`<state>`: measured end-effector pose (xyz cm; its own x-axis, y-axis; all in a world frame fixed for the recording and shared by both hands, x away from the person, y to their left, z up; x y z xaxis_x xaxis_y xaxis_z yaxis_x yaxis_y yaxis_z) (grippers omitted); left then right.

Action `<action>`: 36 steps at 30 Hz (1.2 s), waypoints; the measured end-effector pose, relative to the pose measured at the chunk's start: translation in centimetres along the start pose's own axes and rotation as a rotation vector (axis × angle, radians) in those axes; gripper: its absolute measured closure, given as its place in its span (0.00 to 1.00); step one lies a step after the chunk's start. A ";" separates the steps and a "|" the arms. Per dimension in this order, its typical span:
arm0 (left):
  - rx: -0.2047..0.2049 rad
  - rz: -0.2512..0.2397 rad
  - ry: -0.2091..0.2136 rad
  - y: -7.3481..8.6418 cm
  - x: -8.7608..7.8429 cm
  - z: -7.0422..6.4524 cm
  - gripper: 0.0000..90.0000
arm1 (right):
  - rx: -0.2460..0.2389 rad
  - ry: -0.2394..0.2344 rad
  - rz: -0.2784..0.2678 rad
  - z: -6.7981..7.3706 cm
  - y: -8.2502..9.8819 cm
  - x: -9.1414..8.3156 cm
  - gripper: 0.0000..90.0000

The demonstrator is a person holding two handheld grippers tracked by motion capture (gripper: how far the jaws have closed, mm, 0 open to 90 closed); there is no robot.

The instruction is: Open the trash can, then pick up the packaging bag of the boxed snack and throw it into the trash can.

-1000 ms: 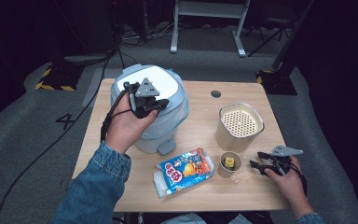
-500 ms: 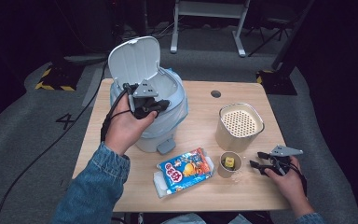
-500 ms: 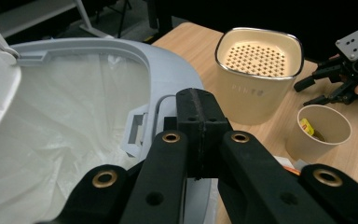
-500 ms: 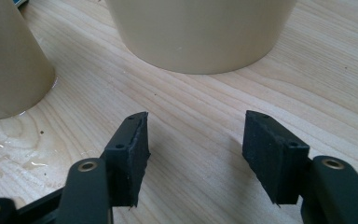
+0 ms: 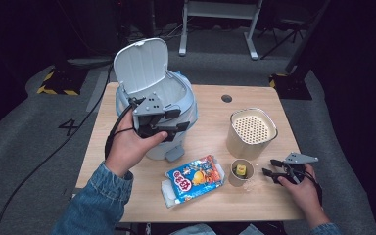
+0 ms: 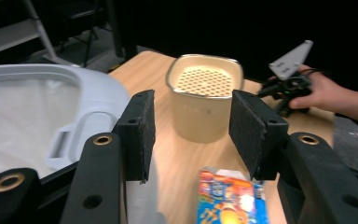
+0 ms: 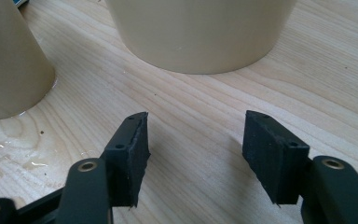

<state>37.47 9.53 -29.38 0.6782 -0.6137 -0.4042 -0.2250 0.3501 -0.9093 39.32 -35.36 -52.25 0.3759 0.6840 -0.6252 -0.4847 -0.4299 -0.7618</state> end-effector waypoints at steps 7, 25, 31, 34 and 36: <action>0.024 0.067 0.076 1.5 0.3 -1.9 0.59 | -0.002 0.001 0.000 0.0 0.0 0.0 0.45; 0.032 0.219 0.050 9.0 6.7 -3.3 0.48 | -0.006 -0.001 0.002 0.1 0.0 0.0 0.45; 0.006 0.285 0.056 11.2 8.9 -3.2 0.43 | -0.007 0.000 0.002 0.1 0.0 0.0 0.45; 0.020 0.331 0.054 12.2 9.7 -3.0 0.43 | -0.006 -0.002 0.002 0.1 0.0 0.0 0.45; 0.014 0.346 0.056 12.8 10.1 -3.0 0.43 | -0.007 -0.003 0.003 0.1 0.0 0.0 0.45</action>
Point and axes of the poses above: each handheld gripper's, and its own axes: x roughly forward along the jaws, y roughly out of its underside, z roughly to its left, the point moved 3 cm from there along x, roughly forward along the jaws, and after that the axes turned 15 degrees about -y, right-handed, at the moved point
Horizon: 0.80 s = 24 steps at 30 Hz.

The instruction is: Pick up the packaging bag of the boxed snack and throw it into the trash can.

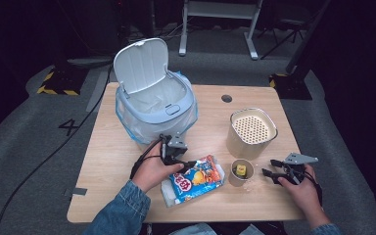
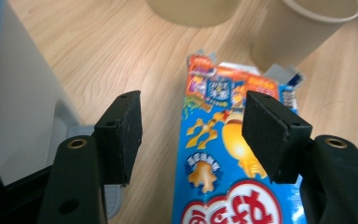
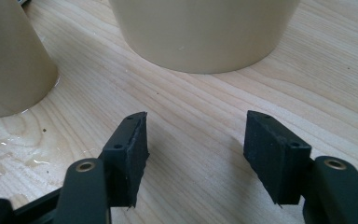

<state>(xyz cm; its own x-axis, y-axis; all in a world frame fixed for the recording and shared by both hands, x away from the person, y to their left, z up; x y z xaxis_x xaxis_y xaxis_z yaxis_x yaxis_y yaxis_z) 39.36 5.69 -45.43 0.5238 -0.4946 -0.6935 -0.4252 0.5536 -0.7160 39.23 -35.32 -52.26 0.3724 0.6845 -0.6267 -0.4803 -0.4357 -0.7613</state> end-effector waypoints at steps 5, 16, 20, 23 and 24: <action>-0.001 0.032 0.028 1.0 1.4 -0.5 0.45 | 0.000 -0.001 0.000 0.0 0.0 0.0 0.45; -0.036 0.123 0.102 2.4 4.0 -1.1 0.49 | 0.000 -0.001 0.000 0.0 0.0 0.0 0.45; -0.063 0.158 0.123 2.6 4.6 -1.4 0.49 | -0.001 -0.003 0.000 0.0 0.0 0.0 0.44; -0.070 0.181 0.128 2.7 4.8 -1.7 0.56 | 0.000 -0.003 0.000 0.0 0.0 0.0 0.44; -0.069 0.186 0.127 2.7 4.8 -1.7 0.58 | -0.001 -0.003 0.000 0.0 0.0 0.0 0.44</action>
Point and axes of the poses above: each handheld gripper's, and its own axes: x roughly forward along the jaws, y roughly out of its underside, z roughly to its left, the point moved 3 cm from there along x, roughly forward along the jaws, and after that the axes turned 15 degrees about -y, right-handed, at the moved point
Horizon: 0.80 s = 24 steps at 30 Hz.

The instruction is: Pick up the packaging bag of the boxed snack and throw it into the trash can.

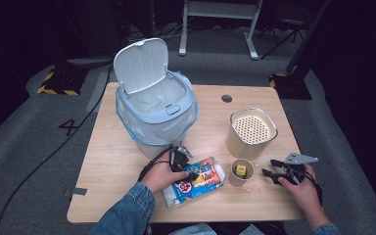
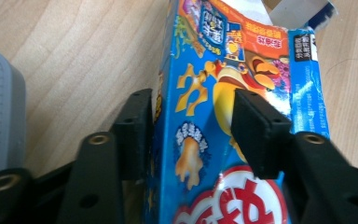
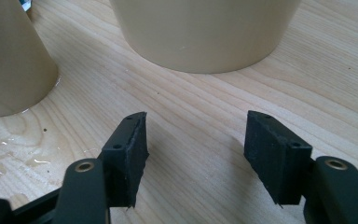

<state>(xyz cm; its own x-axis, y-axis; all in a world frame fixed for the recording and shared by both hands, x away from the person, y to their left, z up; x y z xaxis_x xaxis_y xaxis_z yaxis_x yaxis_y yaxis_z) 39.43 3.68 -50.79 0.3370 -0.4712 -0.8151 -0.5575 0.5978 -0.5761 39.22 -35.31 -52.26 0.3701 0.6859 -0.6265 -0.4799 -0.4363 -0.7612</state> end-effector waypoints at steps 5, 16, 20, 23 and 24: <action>0.057 0.020 -0.014 0.0 -0.3 0.2 0.81 | 0.000 0.000 0.000 0.0 0.0 0.0 0.44; 0.054 -0.144 0.043 -1.0 -3.9 0.2 0.98 | 0.000 0.000 0.000 0.0 0.0 0.0 0.44; 0.070 -0.203 0.047 -1.2 -5.6 -0.2 0.99 | 0.000 0.000 0.000 0.0 0.0 0.0 0.44; 0.081 -0.238 0.040 -1.3 -6.8 -0.5 0.99 | 0.000 0.000 0.000 0.0 0.0 0.0 0.44; 0.082 -0.251 0.034 -1.4 -7.2 -0.7 0.99 | 0.000 0.000 0.000 0.0 0.0 0.0 0.44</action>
Point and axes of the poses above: each handheld gripper's, and its own axes: x roughly forward along the jaws, y roughly out of its underside, z roughly to its left, the point moved 3 cm from there along x, roughly forward along the jaws, and after that the axes turned 15 degrees about -y, right-handed, at the moved point
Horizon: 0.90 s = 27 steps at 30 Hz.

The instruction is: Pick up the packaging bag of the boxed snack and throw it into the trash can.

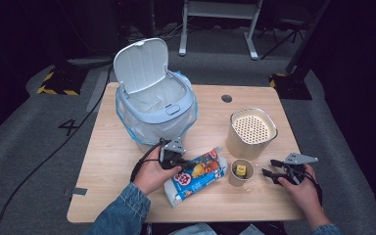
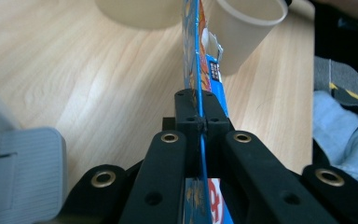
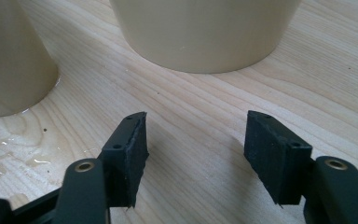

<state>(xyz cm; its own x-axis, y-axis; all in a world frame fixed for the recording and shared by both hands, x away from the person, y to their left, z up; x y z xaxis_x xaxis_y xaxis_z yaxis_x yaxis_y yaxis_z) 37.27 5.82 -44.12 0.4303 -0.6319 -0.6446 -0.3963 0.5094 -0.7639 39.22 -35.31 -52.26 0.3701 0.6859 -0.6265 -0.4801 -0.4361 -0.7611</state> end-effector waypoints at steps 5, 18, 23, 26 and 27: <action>0.000 -0.080 -0.007 -0.9 -1.9 -0.6 0.99 | 0.000 0.000 0.000 0.0 0.0 0.0 0.44; -0.055 -0.354 -0.058 -3.4 -6.1 0.0 0.99 | 0.001 0.000 -0.001 0.0 0.0 0.0 0.44; -0.072 -0.437 -0.060 -4.3 -7.0 0.1 0.99 | 0.001 0.000 -0.001 0.0 0.0 0.0 0.44; -0.076 -0.460 -0.062 -4.9 -7.4 0.3 0.99 | 0.000 0.000 0.000 0.0 0.0 0.0 0.44; -0.080 -0.471 -0.065 -5.1 -7.6 0.3 0.99 | 0.000 0.000 0.000 0.0 0.0 0.0 0.44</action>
<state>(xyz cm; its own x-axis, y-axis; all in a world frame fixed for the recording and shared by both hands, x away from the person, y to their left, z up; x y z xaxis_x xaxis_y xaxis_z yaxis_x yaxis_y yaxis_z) 36.27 8.22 -35.36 0.6267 -0.7440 -0.2317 -0.2060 0.1286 -0.9701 39.23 -35.32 -52.26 0.3703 0.6857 -0.6267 -0.4804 -0.4361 -0.7609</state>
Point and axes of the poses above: each handheld gripper's, and its own axes: x roughly forward along the jaws, y roughly out of its underside, z roughly to its left, the point moved 3 cm from there along x, roughly forward along the jaws, and after that the axes turned 15 degrees about -y, right-handed, at the moved point
